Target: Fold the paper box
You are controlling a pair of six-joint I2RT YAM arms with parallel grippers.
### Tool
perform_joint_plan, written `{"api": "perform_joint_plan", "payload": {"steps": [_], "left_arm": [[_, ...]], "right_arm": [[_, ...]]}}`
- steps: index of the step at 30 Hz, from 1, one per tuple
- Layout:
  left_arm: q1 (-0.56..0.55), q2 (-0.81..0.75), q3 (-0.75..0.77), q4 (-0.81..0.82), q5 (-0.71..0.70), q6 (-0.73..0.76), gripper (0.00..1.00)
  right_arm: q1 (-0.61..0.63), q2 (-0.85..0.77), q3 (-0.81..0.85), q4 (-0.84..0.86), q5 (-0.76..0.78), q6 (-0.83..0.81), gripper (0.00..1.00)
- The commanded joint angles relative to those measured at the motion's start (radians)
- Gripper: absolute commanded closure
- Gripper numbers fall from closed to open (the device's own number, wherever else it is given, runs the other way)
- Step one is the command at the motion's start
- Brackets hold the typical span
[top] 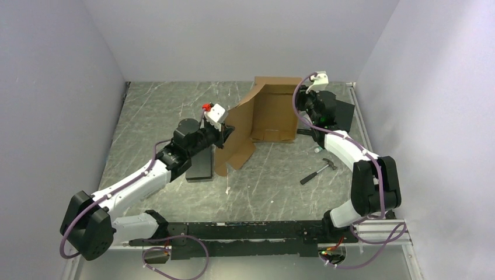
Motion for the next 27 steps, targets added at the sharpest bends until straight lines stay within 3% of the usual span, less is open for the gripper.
{"api": "perform_joint_plan", "payload": {"steps": [1,9,18,27], "left_arm": [[-0.010,0.021,0.031,-0.052,0.054,0.022,1.00],[-0.010,0.034,0.037,-0.061,0.057,0.011,1.00],[-0.011,0.053,0.049,-0.052,0.061,-0.021,1.00],[-0.010,0.021,0.057,-0.060,0.047,-0.082,1.00]], "right_arm": [[0.004,0.009,0.030,0.126,0.014,-0.016,0.63],[0.004,0.038,0.009,0.216,0.021,0.006,0.71],[0.003,0.028,-0.010,0.247,-0.005,-0.004,0.99],[0.003,0.011,-0.008,0.230,-0.029,-0.011,1.00]]}}
